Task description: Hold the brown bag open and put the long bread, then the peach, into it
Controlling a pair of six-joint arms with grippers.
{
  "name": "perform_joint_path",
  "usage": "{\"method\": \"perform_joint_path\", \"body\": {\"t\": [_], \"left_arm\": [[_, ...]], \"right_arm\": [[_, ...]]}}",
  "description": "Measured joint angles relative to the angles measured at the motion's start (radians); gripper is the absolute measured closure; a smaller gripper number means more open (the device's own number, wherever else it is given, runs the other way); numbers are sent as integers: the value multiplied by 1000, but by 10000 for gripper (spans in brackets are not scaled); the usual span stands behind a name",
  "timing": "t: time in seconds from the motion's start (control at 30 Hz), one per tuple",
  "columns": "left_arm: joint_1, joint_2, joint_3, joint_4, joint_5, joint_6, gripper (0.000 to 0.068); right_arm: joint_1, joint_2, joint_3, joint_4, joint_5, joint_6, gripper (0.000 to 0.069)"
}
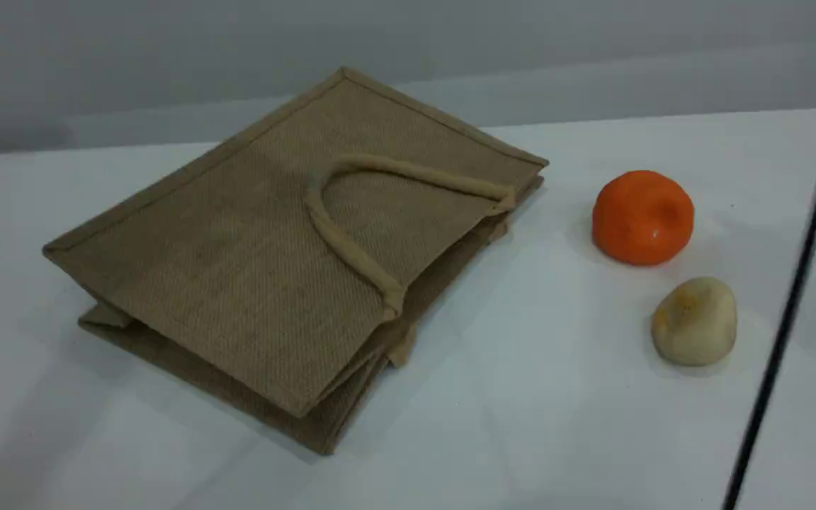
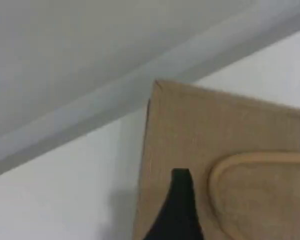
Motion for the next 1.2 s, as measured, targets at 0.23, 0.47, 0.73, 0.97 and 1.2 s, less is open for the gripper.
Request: {"method": "perform_joint_path", "body": {"t": [0.23,0.47,0.73,0.97,1.2], "left_arm": [[0,-154,0,1,0,-27,95],[0,-339,53,1,-1,-53,95],[0,-636,359,26,-1,-49,95],[0,-973,678,27,-1,-49,95],[0,-1333,994,23,0,-46,95]], "right_arm": [[0,-199,-1,-83,189,112,143],[0,-409,-1,-63,317,149,143],[0,-635,1,-27,384,171,143],[1,-831,80,-25,384,196,143],[1,-1050,263,-23,384,196,143]]}}
